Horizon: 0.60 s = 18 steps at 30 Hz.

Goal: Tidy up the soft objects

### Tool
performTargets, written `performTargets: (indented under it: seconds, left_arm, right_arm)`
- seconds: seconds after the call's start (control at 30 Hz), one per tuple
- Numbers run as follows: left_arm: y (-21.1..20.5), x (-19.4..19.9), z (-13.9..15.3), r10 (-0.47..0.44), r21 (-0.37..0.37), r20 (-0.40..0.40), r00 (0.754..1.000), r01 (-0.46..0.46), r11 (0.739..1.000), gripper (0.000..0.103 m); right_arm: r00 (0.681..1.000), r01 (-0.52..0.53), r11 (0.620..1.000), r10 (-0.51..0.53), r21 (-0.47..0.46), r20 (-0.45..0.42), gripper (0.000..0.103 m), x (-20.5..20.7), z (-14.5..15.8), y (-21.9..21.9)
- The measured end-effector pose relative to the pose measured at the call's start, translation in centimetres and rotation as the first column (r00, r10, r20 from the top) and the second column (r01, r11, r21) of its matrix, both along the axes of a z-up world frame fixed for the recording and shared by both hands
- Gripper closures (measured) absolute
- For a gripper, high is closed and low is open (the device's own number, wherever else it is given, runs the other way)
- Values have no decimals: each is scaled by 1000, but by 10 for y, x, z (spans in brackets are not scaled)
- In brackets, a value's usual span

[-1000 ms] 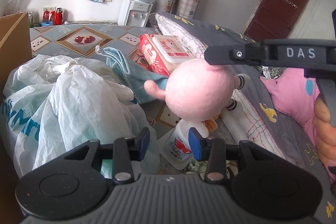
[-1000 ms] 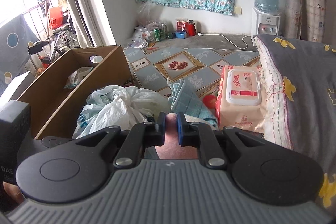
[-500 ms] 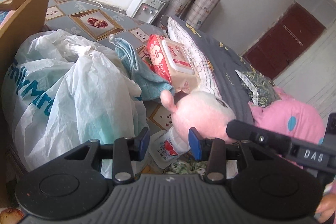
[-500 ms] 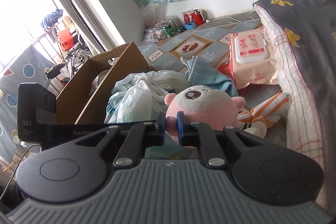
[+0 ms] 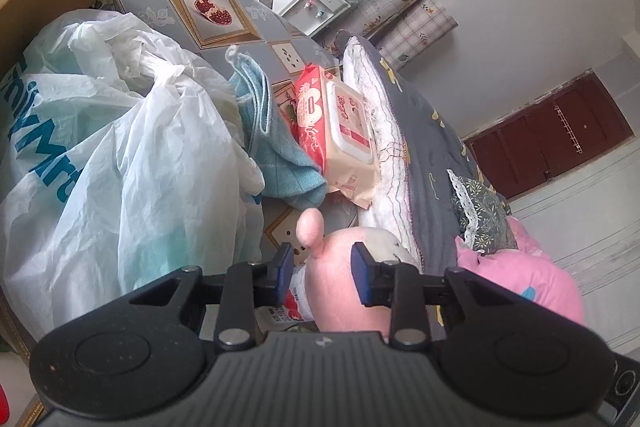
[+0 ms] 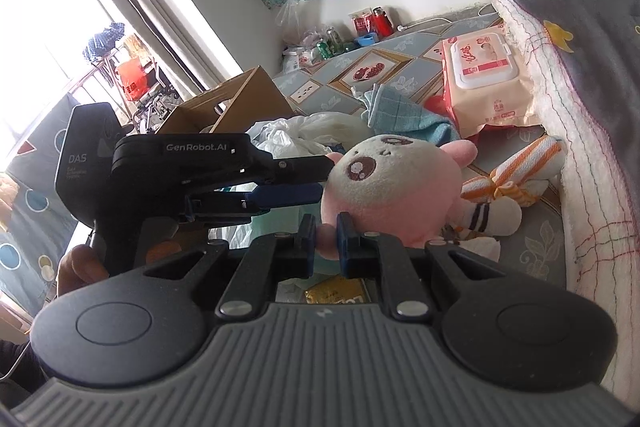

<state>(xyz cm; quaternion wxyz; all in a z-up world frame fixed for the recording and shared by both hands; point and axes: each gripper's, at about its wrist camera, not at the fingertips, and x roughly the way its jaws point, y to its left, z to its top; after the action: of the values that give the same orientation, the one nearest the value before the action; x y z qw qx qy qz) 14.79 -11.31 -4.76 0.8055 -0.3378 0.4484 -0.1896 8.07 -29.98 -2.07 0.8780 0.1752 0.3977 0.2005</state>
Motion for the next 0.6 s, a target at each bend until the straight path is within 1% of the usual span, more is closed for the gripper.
performTargets:
  seconds: [0.03,0.07,0.1,0.17,0.2,0.3,0.4,0.5,0.6]
  left_arm:
    - [-1,0,0,2,-1,-1,1000,-2,1000,78]
    - [-2,1,0,4,4,0,1000,-4,1000,82]
    - [-2,1,0,4,7,-1,1000,-4,1000,88]
    - [-4,3,1,5,19,-3,1000,-5,1000,96]
    - [-5,3,1,8,27,-2,1000,-8,1000,99]
    - [-10,4,2,10,72,4,1000,-11,997,103]
    - [-15,5,1,4,119,11,1000,-5,993,103]
    - [-18,5,-1,-1,134,11,1000,0,991,103]
    - [-18,7,-3,5,150,10,1000,-6,989,103]
  right_arm:
    - [1000,-1,1000,1,0,1,93,0,0,0]
    - [1000,-1,1000,1,0,1,93,0,-1,0]
    - [1000,-2,1000,2,1,1,93,0,-1,0]
    - [1000,-8,1000,8,0,1,93,-1,-2,1]
    - [1000,-13,1000,13,-1,0,93,-1,-2,2]
    - [1000,-29,999,29,-13,-2,92,-2,-3,5]
    - [999,-42,998,42,-47,9,92,-5,-1,9]
    - [999,-46,997,47,-62,17,90,-6,2,8]
    - [999,-51,997,51,-56,-1,88,-6,3,4]
